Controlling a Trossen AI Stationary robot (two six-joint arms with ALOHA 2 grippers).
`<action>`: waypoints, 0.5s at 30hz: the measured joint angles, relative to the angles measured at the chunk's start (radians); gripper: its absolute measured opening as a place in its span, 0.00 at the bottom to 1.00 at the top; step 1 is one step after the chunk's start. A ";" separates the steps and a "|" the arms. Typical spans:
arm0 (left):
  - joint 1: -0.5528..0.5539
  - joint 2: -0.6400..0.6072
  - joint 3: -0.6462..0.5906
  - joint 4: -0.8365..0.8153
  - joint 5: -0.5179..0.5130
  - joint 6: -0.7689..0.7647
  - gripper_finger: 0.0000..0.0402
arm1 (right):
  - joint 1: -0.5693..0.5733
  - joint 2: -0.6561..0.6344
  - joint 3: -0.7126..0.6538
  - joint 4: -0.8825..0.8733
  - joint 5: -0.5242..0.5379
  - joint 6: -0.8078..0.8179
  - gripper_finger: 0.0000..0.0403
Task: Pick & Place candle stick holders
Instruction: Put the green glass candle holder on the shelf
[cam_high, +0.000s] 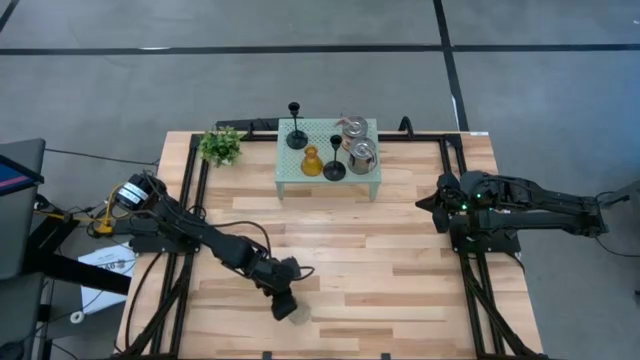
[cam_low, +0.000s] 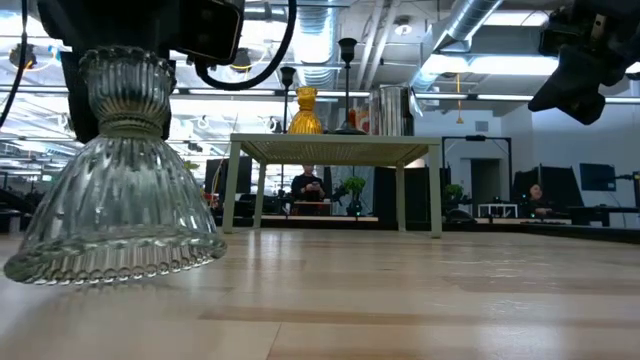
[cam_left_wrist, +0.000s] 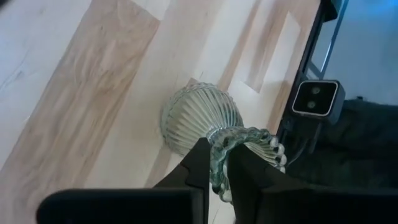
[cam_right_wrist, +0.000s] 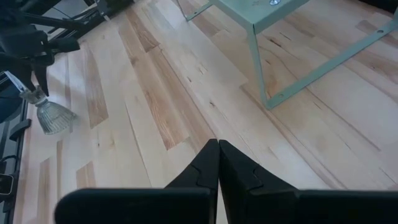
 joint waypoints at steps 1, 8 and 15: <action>0.000 0.000 0.000 0.000 -0.003 -0.013 0.08 | 0.000 0.000 0.000 0.000 0.000 0.000 0.00; 0.002 -0.058 -0.007 -0.065 -0.077 -0.044 0.08 | 0.000 0.000 0.000 0.000 0.000 -0.016 0.00; 0.059 -0.224 0.090 -0.328 -0.172 -0.077 0.08 | 0.000 0.000 0.000 0.000 0.000 -0.019 0.00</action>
